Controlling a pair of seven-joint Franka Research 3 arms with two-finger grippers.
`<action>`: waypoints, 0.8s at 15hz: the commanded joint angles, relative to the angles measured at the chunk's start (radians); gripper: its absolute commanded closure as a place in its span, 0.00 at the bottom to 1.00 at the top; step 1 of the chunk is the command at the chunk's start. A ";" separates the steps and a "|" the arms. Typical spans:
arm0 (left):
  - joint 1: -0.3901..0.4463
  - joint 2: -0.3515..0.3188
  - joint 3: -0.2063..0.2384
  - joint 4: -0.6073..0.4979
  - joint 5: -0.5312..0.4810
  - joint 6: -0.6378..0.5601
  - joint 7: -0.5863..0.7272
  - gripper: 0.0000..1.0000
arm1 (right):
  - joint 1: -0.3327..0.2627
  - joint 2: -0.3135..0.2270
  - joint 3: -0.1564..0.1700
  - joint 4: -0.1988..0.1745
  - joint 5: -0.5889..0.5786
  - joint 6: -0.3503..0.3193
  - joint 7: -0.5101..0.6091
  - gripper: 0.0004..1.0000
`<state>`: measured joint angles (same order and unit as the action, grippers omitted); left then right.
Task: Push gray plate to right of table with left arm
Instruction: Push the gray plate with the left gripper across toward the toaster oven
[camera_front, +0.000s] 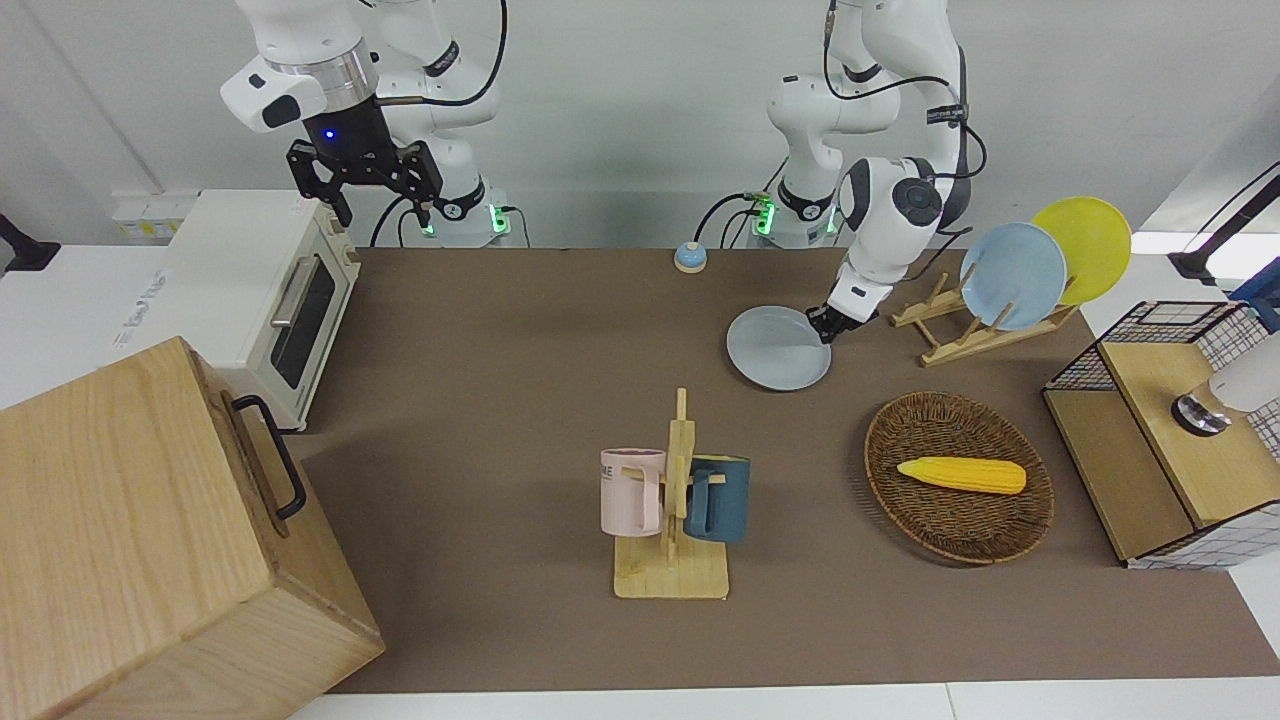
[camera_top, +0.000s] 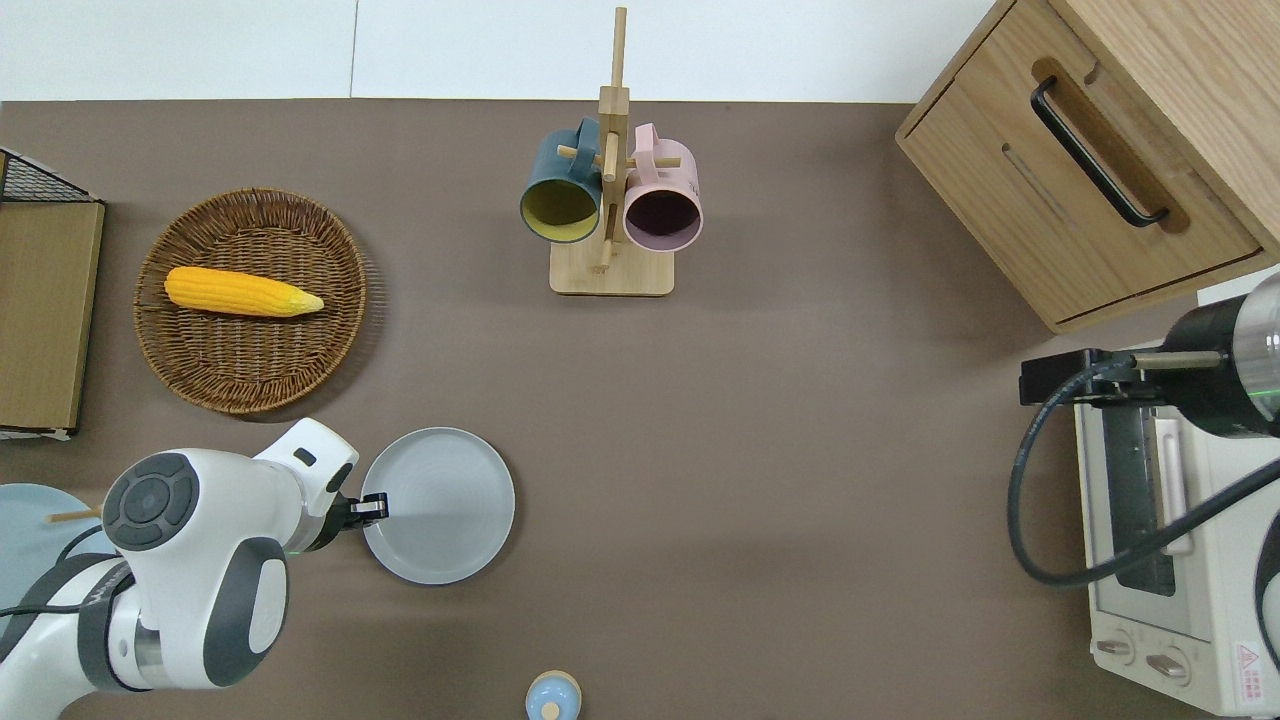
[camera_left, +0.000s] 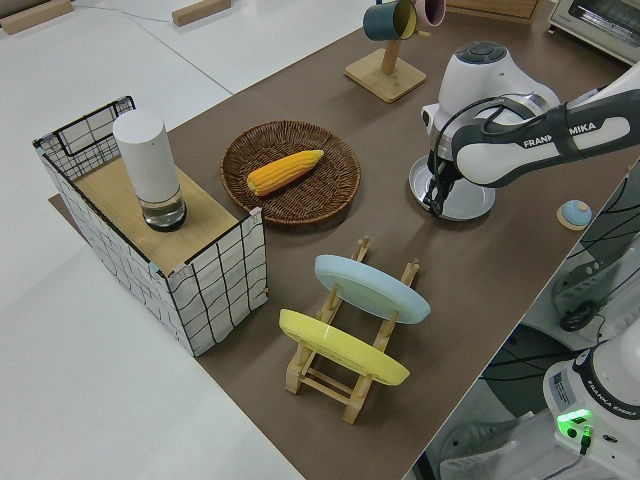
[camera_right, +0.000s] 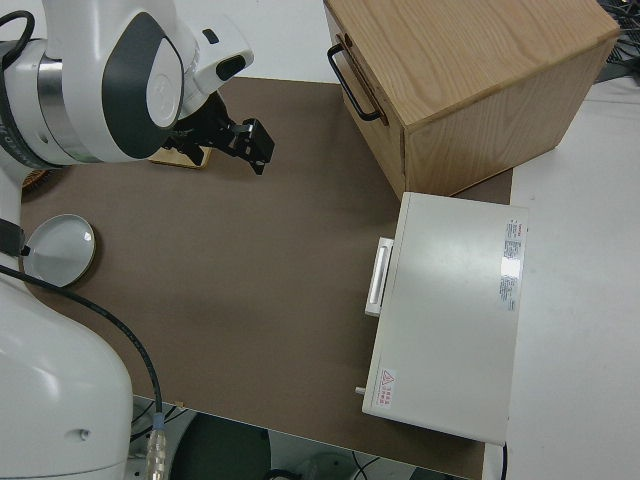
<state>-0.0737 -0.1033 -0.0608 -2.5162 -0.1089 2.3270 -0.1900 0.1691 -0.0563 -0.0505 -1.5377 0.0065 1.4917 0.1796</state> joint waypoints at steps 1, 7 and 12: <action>-0.029 0.034 -0.028 -0.019 0.012 0.068 -0.066 1.00 | 0.006 0.006 -0.005 0.010 0.000 -0.011 -0.002 0.00; -0.061 0.042 -0.050 -0.012 0.006 0.075 -0.120 1.00 | 0.006 0.006 -0.005 0.010 0.000 -0.011 -0.002 0.00; -0.167 0.057 -0.033 0.010 -0.001 0.075 -0.199 1.00 | 0.006 0.006 -0.005 0.010 0.000 -0.011 -0.002 0.00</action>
<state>-0.1555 -0.0951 -0.1094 -2.5127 -0.1044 2.3655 -0.3204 0.1691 -0.0563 -0.0505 -1.5377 0.0065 1.4917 0.1797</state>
